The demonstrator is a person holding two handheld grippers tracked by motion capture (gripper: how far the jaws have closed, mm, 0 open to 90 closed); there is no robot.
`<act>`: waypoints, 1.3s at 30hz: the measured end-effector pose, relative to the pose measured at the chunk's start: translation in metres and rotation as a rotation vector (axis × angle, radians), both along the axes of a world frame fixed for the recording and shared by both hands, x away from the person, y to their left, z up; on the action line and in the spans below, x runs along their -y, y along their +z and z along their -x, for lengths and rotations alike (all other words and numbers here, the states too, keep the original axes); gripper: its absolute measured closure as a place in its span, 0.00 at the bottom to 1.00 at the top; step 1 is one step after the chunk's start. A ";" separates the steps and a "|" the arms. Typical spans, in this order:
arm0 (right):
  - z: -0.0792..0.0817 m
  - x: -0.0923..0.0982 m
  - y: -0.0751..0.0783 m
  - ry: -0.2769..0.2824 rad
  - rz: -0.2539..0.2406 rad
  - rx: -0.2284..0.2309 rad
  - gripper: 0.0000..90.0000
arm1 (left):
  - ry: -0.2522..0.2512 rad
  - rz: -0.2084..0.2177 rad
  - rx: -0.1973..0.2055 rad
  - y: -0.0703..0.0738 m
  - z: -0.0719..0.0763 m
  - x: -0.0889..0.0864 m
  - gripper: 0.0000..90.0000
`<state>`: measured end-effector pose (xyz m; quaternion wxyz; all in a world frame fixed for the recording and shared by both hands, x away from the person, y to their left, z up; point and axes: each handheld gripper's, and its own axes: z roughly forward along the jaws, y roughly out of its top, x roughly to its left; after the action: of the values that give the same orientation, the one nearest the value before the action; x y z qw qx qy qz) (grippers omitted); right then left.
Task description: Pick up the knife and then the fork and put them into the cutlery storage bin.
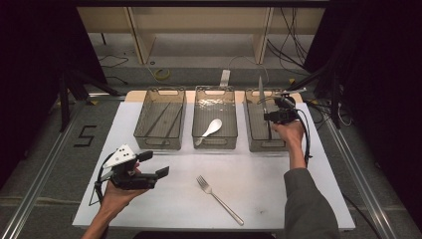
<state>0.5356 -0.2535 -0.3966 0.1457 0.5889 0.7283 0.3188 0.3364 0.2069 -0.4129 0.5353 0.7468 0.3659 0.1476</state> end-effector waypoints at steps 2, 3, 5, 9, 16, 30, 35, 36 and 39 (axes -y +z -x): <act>0.000 0.000 -0.002 -0.013 -0.010 -0.007 0.89 | 0.001 0.002 0.000 0.000 0.000 0.000 0.16; 0.000 0.001 -0.003 -0.019 -0.017 -0.007 0.89 | 0.002 0.003 0.000 0.000 0.000 0.000 0.16; 0.000 0.000 -0.006 -0.023 -0.013 -0.018 0.89 | 0.002 0.002 -0.001 0.000 0.000 0.000 0.16; 0.000 0.000 -0.011 -0.034 -0.017 -0.032 0.86 | 0.001 0.002 0.000 0.000 0.000 0.000 0.16; 0.003 -0.002 0.002 -0.010 -0.058 -0.010 0.66 | 0.001 0.004 -0.001 0.000 0.000 0.000 0.16; 0.053 -0.049 0.031 0.294 0.046 0.001 0.40 | 0.001 0.004 -0.003 0.000 0.000 0.000 0.16; 0.083 -0.069 0.037 0.399 0.075 0.017 0.36 | 0.007 0.011 -0.004 0.000 0.000 0.000 0.16; 0.088 -0.072 0.036 0.423 0.079 0.017 0.36 | 0.007 0.011 -0.003 0.000 0.000 0.000 0.16; 0.105 -0.082 0.034 0.470 0.094 0.019 0.34 | 0.009 0.012 0.001 0.000 0.000 -0.001 0.16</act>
<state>0.4311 -0.1719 -0.3626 0.1014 0.3927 0.8580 0.3153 0.3360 0.2075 -0.4126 0.5393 0.7419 0.3700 0.1480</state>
